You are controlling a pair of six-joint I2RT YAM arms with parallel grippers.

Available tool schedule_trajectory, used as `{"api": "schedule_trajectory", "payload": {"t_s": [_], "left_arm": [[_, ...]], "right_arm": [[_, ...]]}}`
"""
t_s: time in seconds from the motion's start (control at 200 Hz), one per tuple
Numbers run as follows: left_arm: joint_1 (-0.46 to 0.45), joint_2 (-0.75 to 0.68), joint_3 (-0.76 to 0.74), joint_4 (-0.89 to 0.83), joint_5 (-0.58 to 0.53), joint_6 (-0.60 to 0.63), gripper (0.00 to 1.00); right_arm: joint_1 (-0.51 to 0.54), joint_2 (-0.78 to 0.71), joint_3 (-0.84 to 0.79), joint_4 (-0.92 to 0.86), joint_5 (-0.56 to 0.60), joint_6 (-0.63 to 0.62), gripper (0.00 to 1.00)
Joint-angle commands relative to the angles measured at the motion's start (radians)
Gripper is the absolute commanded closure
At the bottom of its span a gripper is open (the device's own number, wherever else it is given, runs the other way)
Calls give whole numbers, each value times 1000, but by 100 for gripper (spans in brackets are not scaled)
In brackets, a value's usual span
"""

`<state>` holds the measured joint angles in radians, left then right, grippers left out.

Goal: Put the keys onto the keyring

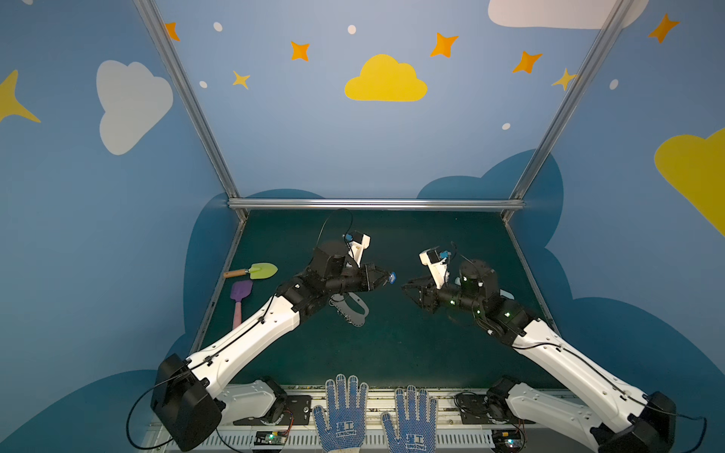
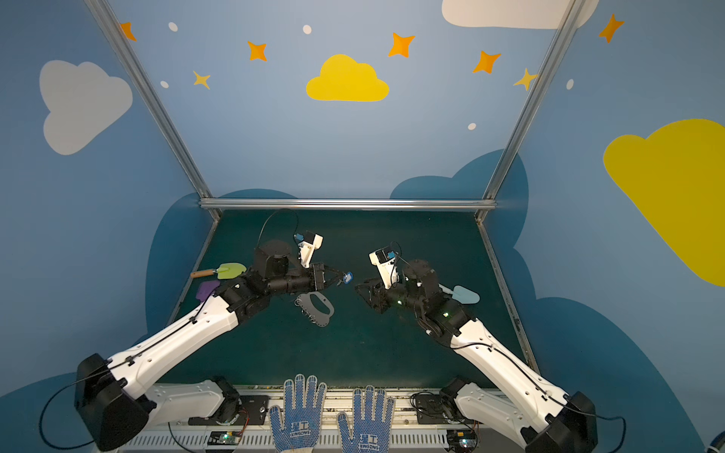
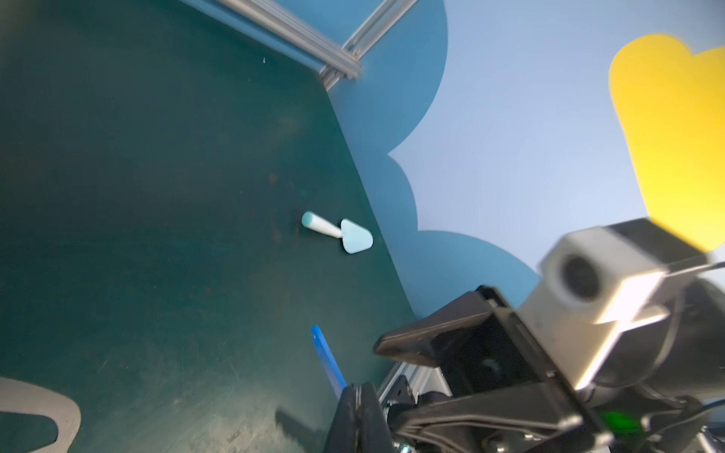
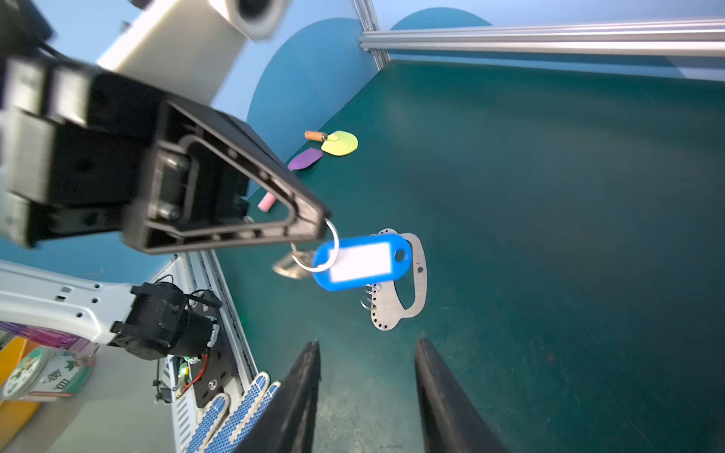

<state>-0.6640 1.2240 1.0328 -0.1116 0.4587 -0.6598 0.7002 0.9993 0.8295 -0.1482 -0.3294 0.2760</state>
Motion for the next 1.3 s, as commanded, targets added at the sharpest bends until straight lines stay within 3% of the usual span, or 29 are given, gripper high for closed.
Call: {"api": "schedule_trajectory", "payload": {"t_s": [0.0,0.16,0.265,0.411,0.601,0.771,0.851,0.951,1.111,1.222,1.297], "left_arm": [[-17,-28,-4,40,-48,4,93],[-35,-39,-15,61,-53,26,93],[-39,-53,-40,102,-37,31,93],[-41,-87,-78,158,-30,28,93],[-40,-110,-100,218,14,19,93],[-40,-114,-105,261,97,10,95],[-41,-116,-103,280,135,10,96],[-40,-122,-104,283,125,10,96],[-40,-157,-126,299,79,-5,96],[-39,-162,-123,281,66,5,96],[-40,-161,-123,280,66,4,96]], "right_arm": [[24,16,4,75,24,4,60],[46,24,-11,152,39,13,54],[35,-4,-32,200,74,80,58],[-10,-22,-36,263,-70,149,72],[-98,-1,-53,394,-294,300,62],[-128,19,-24,319,-284,290,61],[-131,54,17,271,-317,293,66],[-121,103,66,210,-379,280,76],[-83,165,73,161,-483,256,81],[-79,149,44,182,-508,262,78],[-83,105,20,194,-456,281,70]]}}
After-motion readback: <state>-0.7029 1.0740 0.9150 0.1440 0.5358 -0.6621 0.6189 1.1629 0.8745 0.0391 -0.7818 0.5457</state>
